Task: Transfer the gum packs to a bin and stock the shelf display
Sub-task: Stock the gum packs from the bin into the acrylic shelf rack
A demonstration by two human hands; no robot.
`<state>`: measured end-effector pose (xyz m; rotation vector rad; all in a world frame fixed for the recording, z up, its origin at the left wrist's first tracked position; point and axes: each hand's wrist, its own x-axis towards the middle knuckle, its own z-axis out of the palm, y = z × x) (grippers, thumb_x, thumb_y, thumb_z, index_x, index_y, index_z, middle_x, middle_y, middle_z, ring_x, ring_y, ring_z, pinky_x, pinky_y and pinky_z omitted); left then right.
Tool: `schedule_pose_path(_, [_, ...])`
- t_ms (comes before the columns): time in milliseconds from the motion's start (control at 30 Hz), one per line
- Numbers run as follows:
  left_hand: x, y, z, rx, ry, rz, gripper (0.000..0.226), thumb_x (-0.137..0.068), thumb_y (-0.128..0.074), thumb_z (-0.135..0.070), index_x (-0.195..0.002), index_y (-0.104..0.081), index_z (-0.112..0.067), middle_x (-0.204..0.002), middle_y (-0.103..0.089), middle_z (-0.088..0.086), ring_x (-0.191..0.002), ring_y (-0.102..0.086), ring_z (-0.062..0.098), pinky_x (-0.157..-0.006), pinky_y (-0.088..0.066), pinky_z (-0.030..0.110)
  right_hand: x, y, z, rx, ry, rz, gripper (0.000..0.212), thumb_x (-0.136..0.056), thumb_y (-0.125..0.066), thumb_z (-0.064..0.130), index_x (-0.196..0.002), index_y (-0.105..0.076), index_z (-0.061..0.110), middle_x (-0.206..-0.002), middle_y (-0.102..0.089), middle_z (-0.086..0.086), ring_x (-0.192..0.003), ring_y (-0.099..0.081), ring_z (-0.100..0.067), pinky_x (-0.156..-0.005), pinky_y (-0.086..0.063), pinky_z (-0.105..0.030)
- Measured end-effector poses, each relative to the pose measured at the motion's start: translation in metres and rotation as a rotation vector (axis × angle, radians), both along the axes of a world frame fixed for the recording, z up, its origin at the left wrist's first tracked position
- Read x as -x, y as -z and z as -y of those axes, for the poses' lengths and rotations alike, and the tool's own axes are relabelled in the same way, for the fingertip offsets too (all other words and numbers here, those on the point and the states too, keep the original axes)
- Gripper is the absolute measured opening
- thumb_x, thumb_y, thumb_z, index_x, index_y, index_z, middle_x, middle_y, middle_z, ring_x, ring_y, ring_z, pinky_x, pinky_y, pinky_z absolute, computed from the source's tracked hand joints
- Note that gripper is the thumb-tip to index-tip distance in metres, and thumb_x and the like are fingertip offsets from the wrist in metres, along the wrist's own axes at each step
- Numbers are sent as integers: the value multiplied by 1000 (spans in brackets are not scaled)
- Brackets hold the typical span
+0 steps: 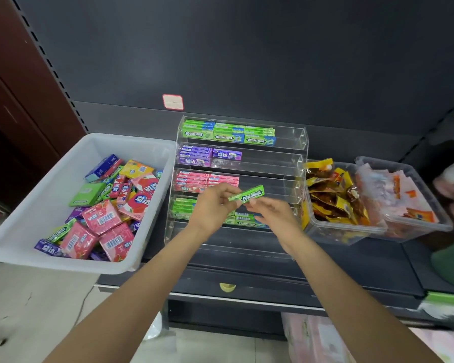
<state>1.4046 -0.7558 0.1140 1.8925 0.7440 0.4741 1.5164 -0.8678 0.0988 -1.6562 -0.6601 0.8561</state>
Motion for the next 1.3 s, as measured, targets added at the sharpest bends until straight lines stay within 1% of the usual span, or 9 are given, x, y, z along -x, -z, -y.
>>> schedule_pose_path(133, [-7,2,6,-71,89,-52,23,-86,-65,-11,-109,-63,-13,-104,-68,1,-92,-60,12,-79,-47,12,-7,-3,-3,-61,113,-52,9,-92,-57,16,-93,-65,13,-94,-69,1,-95,-65,-12,-89,-51,-26])
schedule_pose_path(300, [15,27,-8,-598,166,-520,43,-92,-56,-21,-133,-47,-20,-138,-46,1,-126,-41,22,-103,-38,35,-31,2,4,194,35,623,14,-92,-57,15,-103,-63,8,-100,-66,-6,-90,-61,-16,-83,-50,-30])
schedule_pose_path(400, [27,39,-13,-683,225,-676,56,-93,-52,-30,-144,-30,-25,-151,-28,0,-138,-26,22,-112,-27,37,-35,7,6,326,-62,921,27,-91,-59,16,-118,-63,14,-108,-64,-6,-93,-62,-19,-79,-53,-32])
schedule_pose_path(500, [30,44,-15,-716,272,-730,62,-94,-48,-35,-148,-18,-27,-156,-17,0,-143,-17,23,-115,-20,38,-30,12,2,384,-94,1029,24,-91,-60,19,-115,-65,19,-110,-64,-3,-97,-61,-19,-78,-54,-36])
schedule_pose_path(633, [33,47,-19,-770,318,-743,65,-96,-45,-36,-150,-11,-26,-158,-9,0,-145,-12,23,-117,-14,36,-21,21,-7,456,-133,1091,25,-94,-54,19,-118,-63,20,-117,-60,-1,-112,-53,-19,-80,-52,-35])
schedule_pose_path(767, [36,51,-22,-786,345,-728,68,-95,-47,-33,-150,-7,-26,-158,-6,0,-145,-8,23,-117,-12,36,-17,28,-14,475,-177,1089,28,-95,-53,16,-122,-62,19,-119,-60,-2,-114,-50,-18,-84,-49,-32])
schedule_pose_path(1000, [42,61,-21,-825,342,-701,75,-94,-49,-37,-150,-1,-26,-158,-3,1,-145,-4,24,-117,-11,37,-18,30,-12,510,-352,983,49,-93,-50,44,-133,-49,16,-129,-51,-1,-124,-41,-18,-96,-40,-33])
schedule_pose_path(1167, [41,54,-21,-739,286,-611,66,-94,-50,-33,-149,-15,-26,-156,-14,0,-143,-13,22,-116,-17,36,-9,26,-13,512,-331,1122,50,-93,-50,44,-134,-47,17,-131,-50,0,-122,-44,-17,-99,-39,-32])
schedule_pose_path(1300, [55,36,-26,-679,114,-395,51,-92,-53,-25,-140,-39,-19,-142,-42,3,-131,-37,22,-107,-36,36,12,14,-25,390,-303,1091,45,-94,-49,40,-133,-50,17,-129,-52,2,-120,-45,-14,-97,-40,-29])
